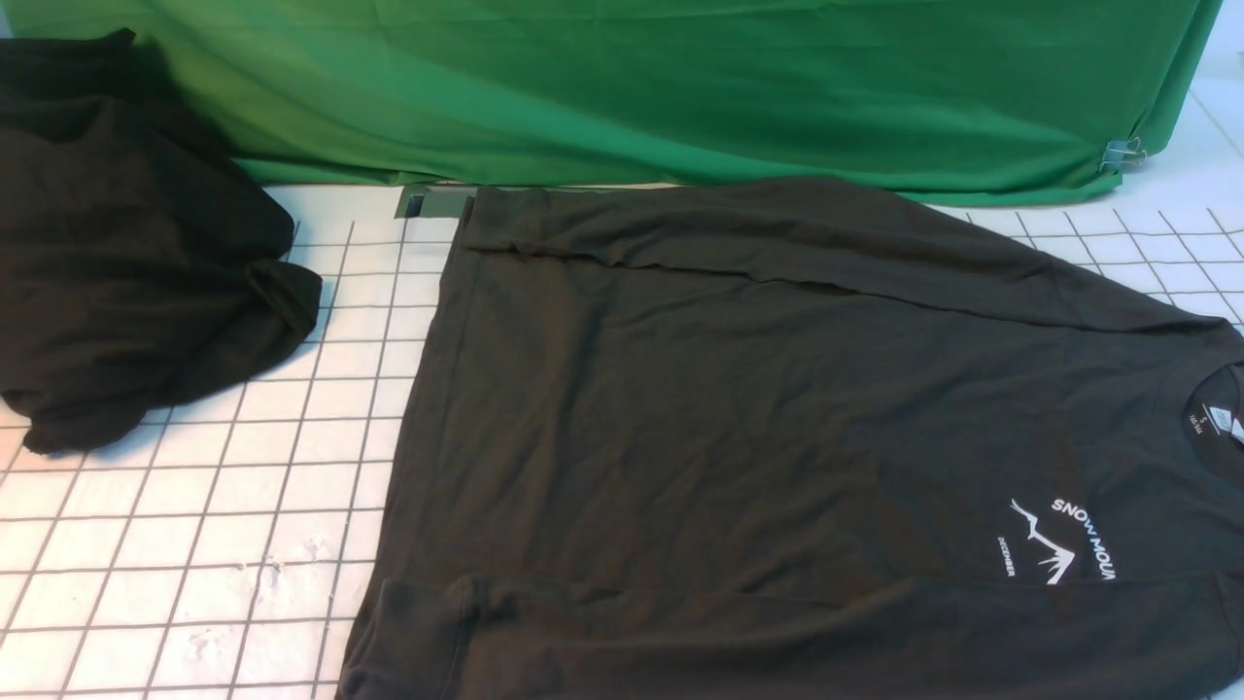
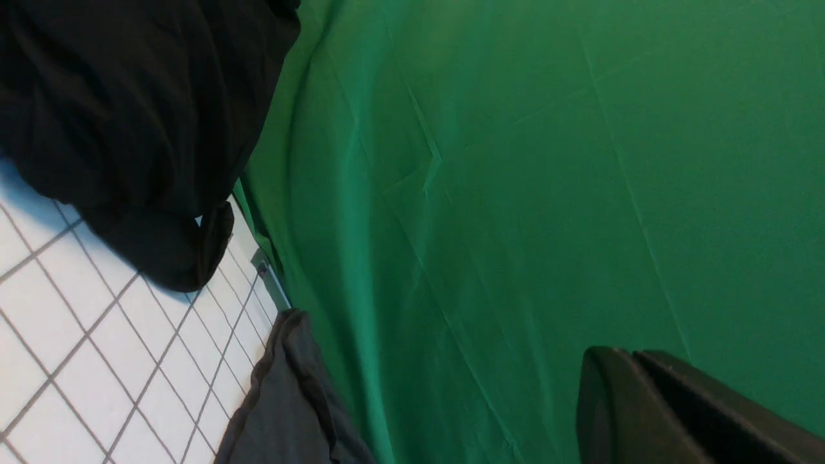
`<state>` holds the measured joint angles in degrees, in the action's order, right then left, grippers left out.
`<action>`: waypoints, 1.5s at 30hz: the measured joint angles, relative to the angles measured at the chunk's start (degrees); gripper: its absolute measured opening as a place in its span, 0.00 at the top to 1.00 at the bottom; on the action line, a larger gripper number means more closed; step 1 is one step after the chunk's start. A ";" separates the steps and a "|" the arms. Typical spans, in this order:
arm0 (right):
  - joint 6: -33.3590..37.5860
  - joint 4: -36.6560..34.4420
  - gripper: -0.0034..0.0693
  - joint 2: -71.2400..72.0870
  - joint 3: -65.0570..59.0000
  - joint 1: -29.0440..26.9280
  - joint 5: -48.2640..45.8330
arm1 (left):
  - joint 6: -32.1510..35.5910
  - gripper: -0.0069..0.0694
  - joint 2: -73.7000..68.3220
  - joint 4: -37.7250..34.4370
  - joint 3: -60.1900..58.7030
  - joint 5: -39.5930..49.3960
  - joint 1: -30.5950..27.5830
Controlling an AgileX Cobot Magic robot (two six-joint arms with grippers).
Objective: Fold a long-sleeved shirt over a white checkered tablecloth.
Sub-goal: 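Grasp the left edge of the dark T-shirt lying flat on the table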
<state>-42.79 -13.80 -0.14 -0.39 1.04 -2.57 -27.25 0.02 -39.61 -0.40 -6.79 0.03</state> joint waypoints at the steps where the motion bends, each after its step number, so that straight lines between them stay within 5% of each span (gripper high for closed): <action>1: -0.05 -0.05 0.62 0.00 0.00 0.00 0.00 | -0.05 0.88 0.00 0.17 0.00 -0.06 0.00; 13: -0.29 -0.35 0.68 0.00 0.00 0.00 -1.81 | -1.39 0.88 -0.02 10.21 0.00 -1.79 0.00; 19: 12.33 -0.39 0.92 -0.65 8.97 0.26 -4.70 | -2.36 0.88 -0.76 21.31 9.24 -2.31 0.00; 22: 20.72 -0.39 0.93 -3.99 16.61 0.45 -8.79 | -2.36 0.88 -6.21 29.26 19.48 7.42 0.00; 25: 32.39 0.57 0.94 -13.48 29.23 0.52 -21.57 | 1.67 0.88 -18.15 34.54 33.51 28.05 0.09; 31: 44.89 1.75 0.94 -32.08 40.02 0.52 -47.36 | 24.23 0.88 -48.59 28.83 51.52 62.48 0.06; 38: 52.09 2.02 0.92 -44.58 40.14 0.52 -54.61 | 35.69 0.88 -73.26 17.20 54.97 70.79 2.41; 45: 54.23 2.06 0.89 -46.54 40.09 0.52 -52.89 | 31.48 0.86 -82.42 20.16 55.22 65.75 12.97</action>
<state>11.44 -11.74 -46.69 39.70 1.56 -55.46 4.24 -82.39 -19.45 54.82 58.96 13.00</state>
